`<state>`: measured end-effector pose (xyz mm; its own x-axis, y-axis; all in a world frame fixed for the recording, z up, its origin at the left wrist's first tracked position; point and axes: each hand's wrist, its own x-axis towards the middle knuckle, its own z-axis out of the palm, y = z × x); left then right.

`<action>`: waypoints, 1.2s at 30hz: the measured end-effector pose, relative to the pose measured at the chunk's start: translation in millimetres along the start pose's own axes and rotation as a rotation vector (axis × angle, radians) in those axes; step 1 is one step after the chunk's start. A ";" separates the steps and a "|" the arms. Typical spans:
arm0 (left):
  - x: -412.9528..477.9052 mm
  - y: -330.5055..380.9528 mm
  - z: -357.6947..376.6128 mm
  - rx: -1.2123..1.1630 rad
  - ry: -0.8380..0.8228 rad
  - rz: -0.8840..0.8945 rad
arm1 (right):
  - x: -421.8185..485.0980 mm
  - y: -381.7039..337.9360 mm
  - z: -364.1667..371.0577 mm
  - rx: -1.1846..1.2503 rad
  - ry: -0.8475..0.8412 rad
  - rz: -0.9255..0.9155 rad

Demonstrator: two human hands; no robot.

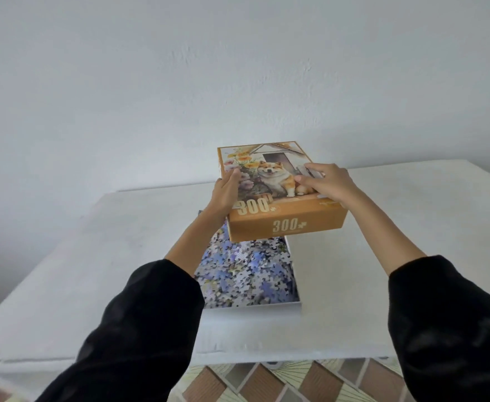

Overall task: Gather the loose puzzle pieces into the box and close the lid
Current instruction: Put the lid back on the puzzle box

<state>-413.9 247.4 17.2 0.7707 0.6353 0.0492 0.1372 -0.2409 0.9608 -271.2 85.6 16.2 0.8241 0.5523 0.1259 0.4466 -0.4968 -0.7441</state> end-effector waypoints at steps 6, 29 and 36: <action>-28.4 -24.8 -55.8 -0.046 -0.077 -0.080 | -38.1 -30.4 36.7 -0.110 -0.058 -0.034; -89.1 -75.8 -76.3 0.015 -0.112 -0.071 | -118.9 -15.9 83.7 -0.195 -0.155 0.016; -79.3 -97.1 -69.9 0.157 -0.055 -0.049 | -120.8 -10.2 97.2 -0.117 -0.155 0.039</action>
<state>-531.8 271.7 -61.0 0.7932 0.6088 -0.0160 0.2675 -0.3246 0.9072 -409.2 89.0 -55.2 0.7819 0.6234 -0.0109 0.4607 -0.5894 -0.6636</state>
